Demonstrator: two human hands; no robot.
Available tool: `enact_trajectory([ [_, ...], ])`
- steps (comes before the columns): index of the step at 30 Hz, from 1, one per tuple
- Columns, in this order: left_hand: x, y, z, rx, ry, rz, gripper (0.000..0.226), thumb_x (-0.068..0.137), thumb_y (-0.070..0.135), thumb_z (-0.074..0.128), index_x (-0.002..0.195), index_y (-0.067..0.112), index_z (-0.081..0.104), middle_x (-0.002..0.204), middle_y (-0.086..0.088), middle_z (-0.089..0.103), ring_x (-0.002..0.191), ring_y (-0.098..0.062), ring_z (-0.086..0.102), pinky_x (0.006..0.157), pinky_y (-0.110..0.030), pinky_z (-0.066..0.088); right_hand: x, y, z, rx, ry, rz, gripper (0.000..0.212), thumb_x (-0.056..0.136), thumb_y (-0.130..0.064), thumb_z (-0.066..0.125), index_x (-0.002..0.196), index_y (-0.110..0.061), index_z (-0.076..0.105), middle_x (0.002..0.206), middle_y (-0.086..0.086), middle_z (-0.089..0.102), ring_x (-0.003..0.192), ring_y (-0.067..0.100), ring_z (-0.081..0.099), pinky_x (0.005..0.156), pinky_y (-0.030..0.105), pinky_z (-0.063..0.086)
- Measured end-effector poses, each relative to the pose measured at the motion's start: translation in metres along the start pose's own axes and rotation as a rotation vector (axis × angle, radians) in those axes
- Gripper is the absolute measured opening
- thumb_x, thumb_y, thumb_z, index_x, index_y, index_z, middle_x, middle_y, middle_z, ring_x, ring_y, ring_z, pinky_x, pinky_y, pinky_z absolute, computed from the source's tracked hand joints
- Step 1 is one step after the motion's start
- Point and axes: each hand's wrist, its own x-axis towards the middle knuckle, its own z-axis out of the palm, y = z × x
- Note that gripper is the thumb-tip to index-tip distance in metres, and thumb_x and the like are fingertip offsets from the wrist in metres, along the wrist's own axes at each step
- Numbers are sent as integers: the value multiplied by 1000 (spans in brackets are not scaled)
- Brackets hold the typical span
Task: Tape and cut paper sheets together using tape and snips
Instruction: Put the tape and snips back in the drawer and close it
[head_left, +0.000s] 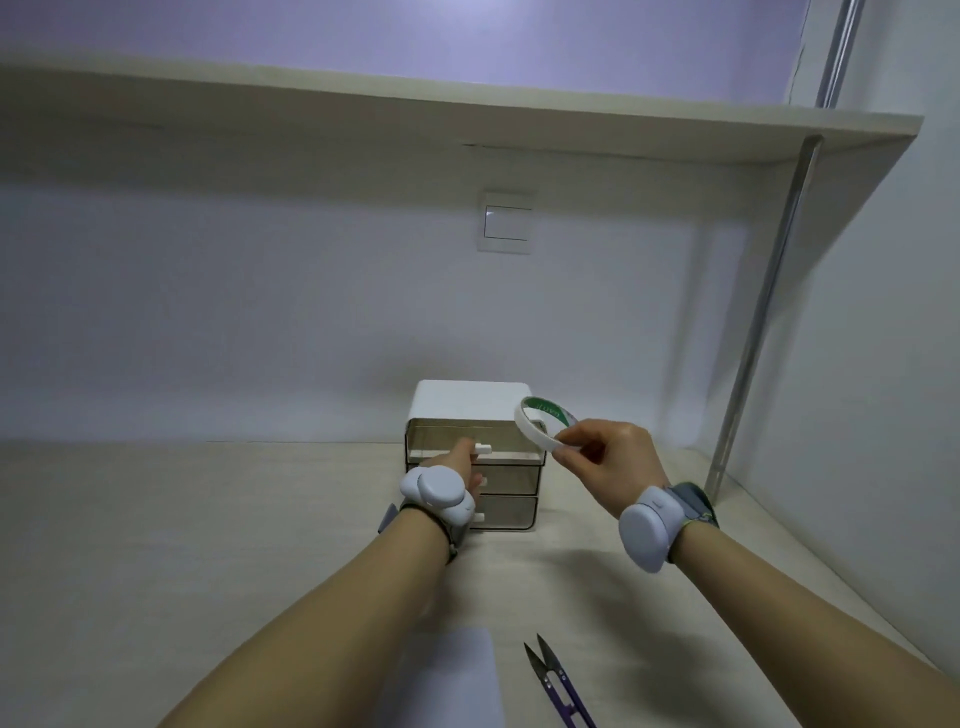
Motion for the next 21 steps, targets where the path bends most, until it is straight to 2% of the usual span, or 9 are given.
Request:
enact_trajectory([
  [3,-7,-7,-6,-45,15,11,24,87,28,56,72,11,59,71,-3,59,64,-13,58,68,-29,51,10,-13,9,71,-6,-5,9,80,-16,73,89,-12,73,81,1,70,69,15,61,68,25,50],
  [5,-11,-13,-8,-46,34,52,26,88,26,56,66,13,62,71,-1,63,70,-13,61,78,-32,52,17,-22,16,111,-43,-15,9,80,-15,73,88,-12,71,81,1,69,67,16,60,67,22,48],
  [9,-17,-22,-11,-58,43,79,27,87,25,56,65,13,63,70,-4,66,68,-17,62,78,-32,50,32,-36,26,101,-134,-56,8,82,-17,71,88,-11,72,76,-5,65,56,-2,55,59,6,41],
  [13,-16,-27,-17,-65,82,87,27,87,25,57,64,12,63,68,-5,65,64,-18,59,77,-33,51,39,-43,31,121,-212,-88,7,83,-14,69,85,-10,74,73,-6,66,52,-12,54,55,3,41],
  [16,-16,-29,-18,-63,95,91,25,85,23,56,65,10,63,67,-5,64,60,-17,58,74,-31,52,41,-37,32,48,-250,-77,7,81,-14,70,84,-10,75,71,-9,65,54,-7,56,54,1,40],
  [18,-15,-30,-18,-65,99,93,26,85,22,56,64,10,63,67,-5,64,60,-16,58,73,-31,52,44,-31,34,-39,-273,-57,9,81,-15,70,85,-9,75,75,-4,67,60,-1,54,56,2,38],
  [21,-15,-31,-17,-71,107,101,25,84,20,55,63,9,63,67,-5,64,59,-17,58,72,-31,52,50,-22,41,-156,-314,4,13,82,-13,66,87,-8,77,88,6,74,73,12,57,65,17,42],
])
